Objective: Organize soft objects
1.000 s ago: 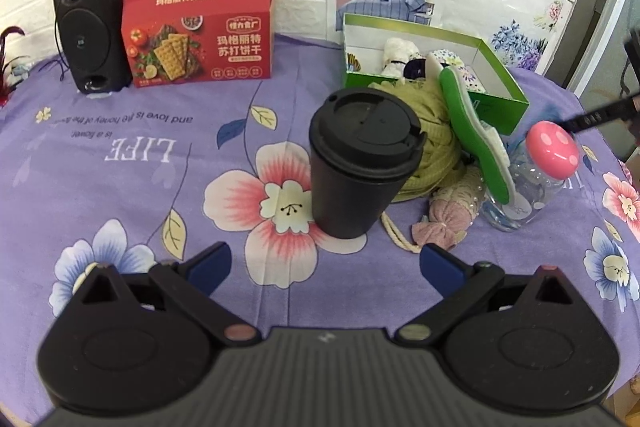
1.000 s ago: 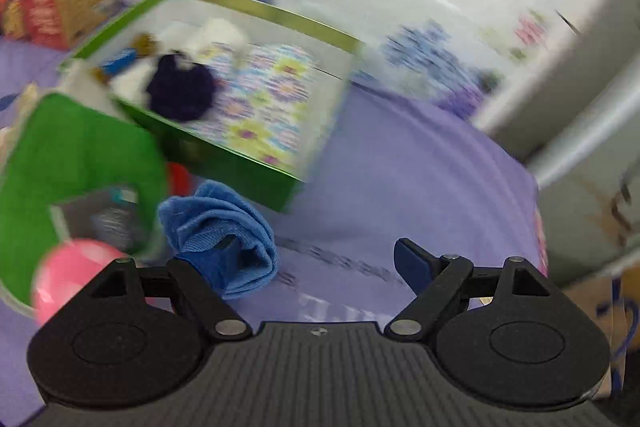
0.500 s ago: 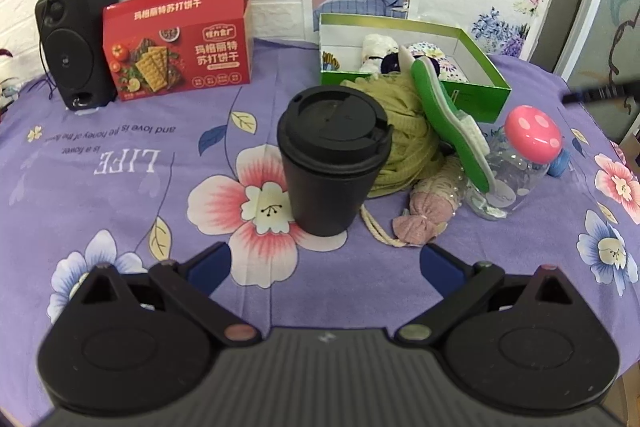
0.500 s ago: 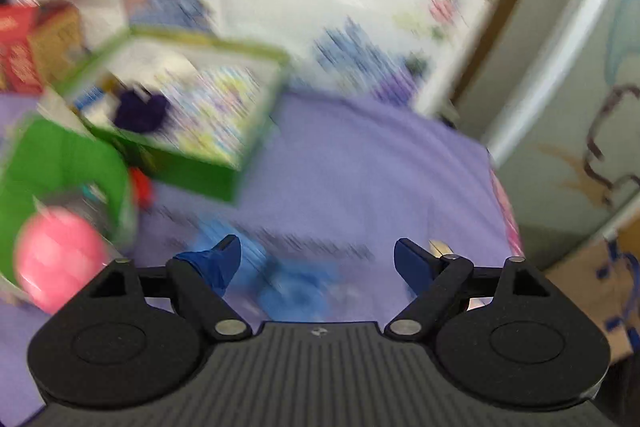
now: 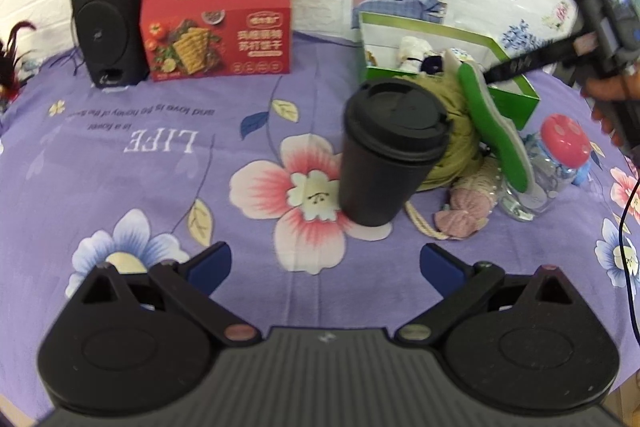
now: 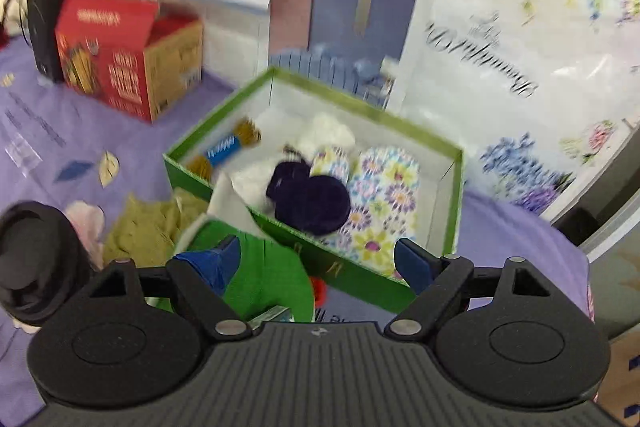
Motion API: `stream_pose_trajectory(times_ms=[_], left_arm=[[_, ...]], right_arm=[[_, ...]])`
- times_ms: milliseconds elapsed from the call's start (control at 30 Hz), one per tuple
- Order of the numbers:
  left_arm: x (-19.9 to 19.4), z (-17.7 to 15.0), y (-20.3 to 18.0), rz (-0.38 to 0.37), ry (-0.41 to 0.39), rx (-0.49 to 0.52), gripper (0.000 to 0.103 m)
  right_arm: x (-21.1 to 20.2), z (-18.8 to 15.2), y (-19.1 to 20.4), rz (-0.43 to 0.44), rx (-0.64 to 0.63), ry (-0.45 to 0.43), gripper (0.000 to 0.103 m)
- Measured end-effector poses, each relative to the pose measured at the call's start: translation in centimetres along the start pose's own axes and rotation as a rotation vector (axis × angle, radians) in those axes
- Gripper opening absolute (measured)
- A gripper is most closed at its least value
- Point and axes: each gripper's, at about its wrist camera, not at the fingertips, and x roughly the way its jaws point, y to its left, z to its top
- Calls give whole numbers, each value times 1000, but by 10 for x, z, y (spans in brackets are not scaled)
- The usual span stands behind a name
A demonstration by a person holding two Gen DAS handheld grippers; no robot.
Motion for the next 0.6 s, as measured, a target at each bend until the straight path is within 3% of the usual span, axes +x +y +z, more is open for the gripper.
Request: stream_pose_trajectory(times_ms=[100, 267, 433, 500, 600], left_arm=[[2, -2, 11, 16, 3, -21, 100], [5, 0, 20, 19, 9, -51, 100], [-1, -2, 16, 27, -3, -35, 100], [-3, -2, 14, 29, -6, -26, 100], [-3, -2, 12, 30, -6, -13, 100]], right_arm=[[10, -9, 31, -39, -150, 59, 70], [-6, -35, 66, -43, -370, 66, 70], [-20, -65, 87, 43, -429, 82, 70], [-37, -77, 96, 35, -454, 0, 70], [-59, -73, 77, 125, -317, -47, 71]])
